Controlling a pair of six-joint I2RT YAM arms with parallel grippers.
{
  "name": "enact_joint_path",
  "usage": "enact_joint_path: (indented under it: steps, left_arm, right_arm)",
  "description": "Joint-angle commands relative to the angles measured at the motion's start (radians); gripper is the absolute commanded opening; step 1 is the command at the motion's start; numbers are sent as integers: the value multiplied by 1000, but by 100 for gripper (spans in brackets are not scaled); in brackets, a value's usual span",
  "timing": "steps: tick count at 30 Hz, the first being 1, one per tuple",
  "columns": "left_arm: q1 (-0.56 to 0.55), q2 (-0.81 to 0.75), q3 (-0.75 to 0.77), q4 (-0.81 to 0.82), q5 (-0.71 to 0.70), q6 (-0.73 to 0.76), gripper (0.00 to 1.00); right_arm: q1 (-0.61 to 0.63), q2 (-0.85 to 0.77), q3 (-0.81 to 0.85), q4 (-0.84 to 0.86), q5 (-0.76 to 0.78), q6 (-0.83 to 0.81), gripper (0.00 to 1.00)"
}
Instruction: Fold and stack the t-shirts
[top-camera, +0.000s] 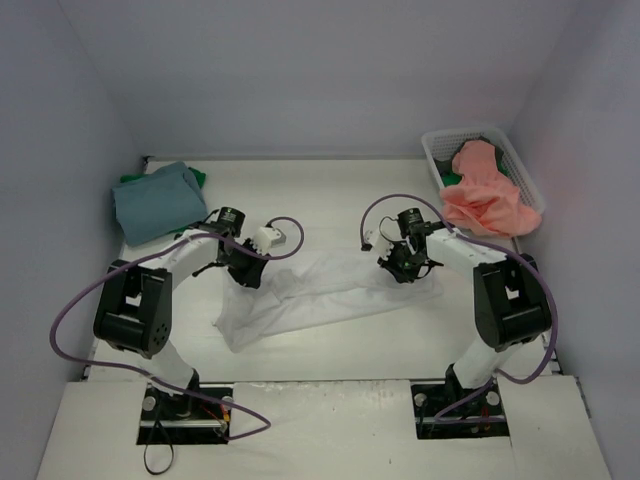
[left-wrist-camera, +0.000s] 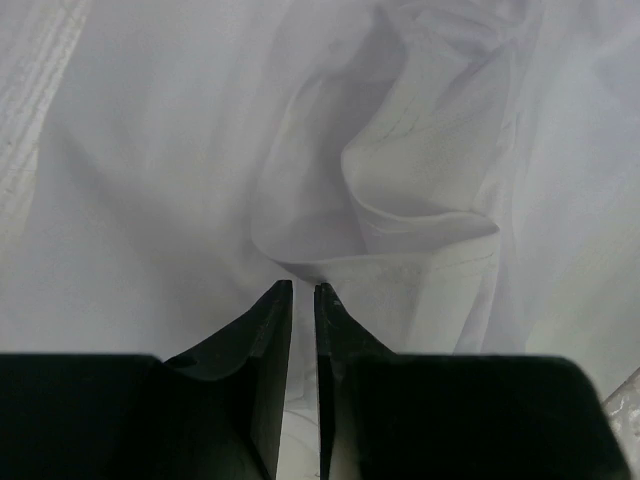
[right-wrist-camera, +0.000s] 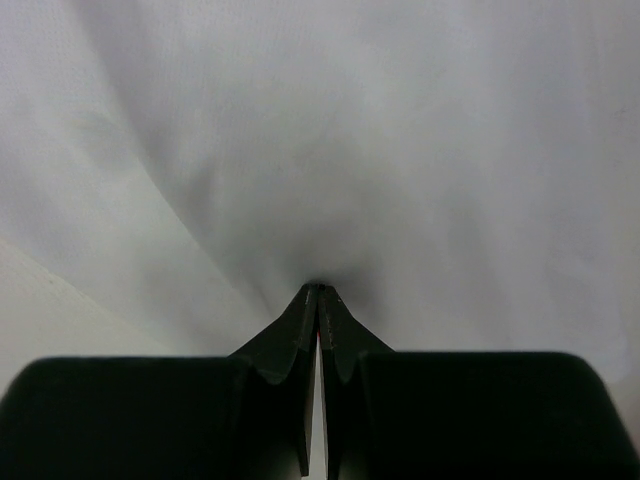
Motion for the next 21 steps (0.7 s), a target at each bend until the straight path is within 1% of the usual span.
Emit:
enact_joint_path:
  steps: [1,4,8,12,15,16,18,20,21]
  left_arm:
    - [-10,30,43,-38,31,26,11]
    - [-15,58,56,-40,17,34,10]
    - [-15,116,82,-24,-6,31,4]
    - [-15,170,128,-18,-25,17,1]
    - [-15,216,171,-15,-38,7,0]
    - [-15,236,183,-12,-55,5,0]
    - [-15,257,236,-21,-80,6,0]
    - [-15,296,281,-24,-118,2,0]
    - [-15,311,334,-30,-132,0,0]
  right_arm:
    - [9,13,-13,-12,-5,-16,0]
    - [17,22,-19,-12,-14,-15,0]
    - [26,39,-20,-12,-23,-11,0]
    - [52,73,-28,-13,-35,-8,0]
    - [103,76,-59,-13,-40,-4,0]
    - [141,73,-68,-13,-35,-2,0]
    - [181,61,-86,-15,-32,13,0]
    - [247,50,-105,-15,-31,30,0]
    - [273,47,-112,-18,-26,48,0]
